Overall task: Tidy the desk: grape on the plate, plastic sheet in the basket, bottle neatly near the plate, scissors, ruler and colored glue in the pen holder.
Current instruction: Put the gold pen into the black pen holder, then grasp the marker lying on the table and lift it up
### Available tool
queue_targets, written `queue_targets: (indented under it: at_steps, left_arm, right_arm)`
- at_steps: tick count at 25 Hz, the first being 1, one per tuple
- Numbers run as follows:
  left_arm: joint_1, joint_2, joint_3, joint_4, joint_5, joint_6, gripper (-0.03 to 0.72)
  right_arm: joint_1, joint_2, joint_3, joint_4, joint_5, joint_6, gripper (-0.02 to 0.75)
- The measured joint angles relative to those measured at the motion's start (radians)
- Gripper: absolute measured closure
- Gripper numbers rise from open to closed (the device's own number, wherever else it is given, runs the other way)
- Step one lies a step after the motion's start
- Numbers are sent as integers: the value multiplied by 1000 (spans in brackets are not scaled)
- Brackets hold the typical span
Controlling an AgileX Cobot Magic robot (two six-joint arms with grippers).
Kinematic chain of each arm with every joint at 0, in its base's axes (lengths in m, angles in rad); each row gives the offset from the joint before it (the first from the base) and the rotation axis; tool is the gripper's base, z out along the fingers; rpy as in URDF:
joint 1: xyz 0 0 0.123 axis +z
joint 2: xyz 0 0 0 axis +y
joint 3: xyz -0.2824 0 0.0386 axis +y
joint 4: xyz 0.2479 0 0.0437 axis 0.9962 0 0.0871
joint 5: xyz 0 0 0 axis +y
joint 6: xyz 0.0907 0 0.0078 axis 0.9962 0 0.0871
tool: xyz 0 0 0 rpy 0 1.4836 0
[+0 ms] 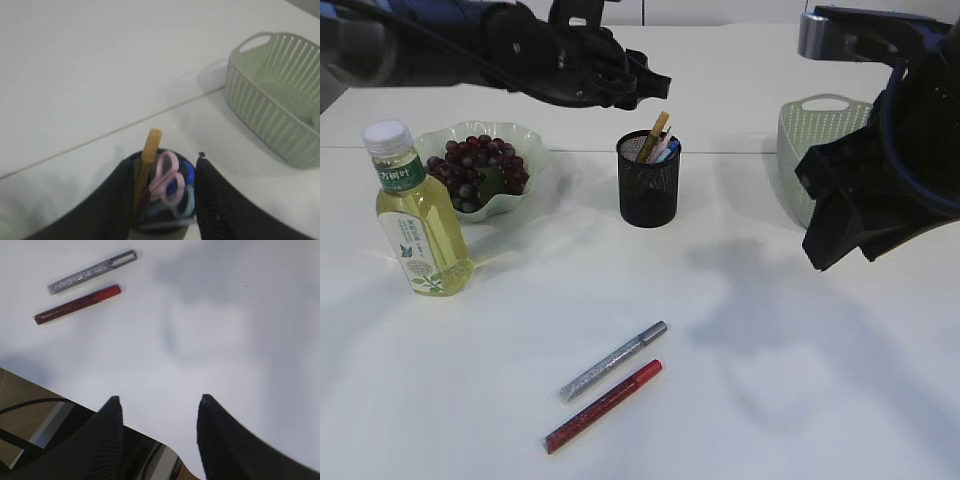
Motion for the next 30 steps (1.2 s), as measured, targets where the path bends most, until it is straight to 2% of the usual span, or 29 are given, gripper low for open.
queue_targets:
  at_steps: [6,12,16,21,30]
  left_arm:
    - [0,-125,-2,43,393,0,391]
    - [-15,-138,-5,52,751,36,391]
    - [-71,-131,-5,52,858,92,391]
    - [-130,-64,-5,43,968,101,391]
    - [-156,54,-5,-28,1001,102,392]
  right_arm:
    - [0,0,0,0,0,0,352]
    - [0,0,0,15,0,0,352]
    - [0,0,0,19,0,0,352]
    - [0,0,0,24,0,0,352]
    - [0,0,0,26,0,0,352]
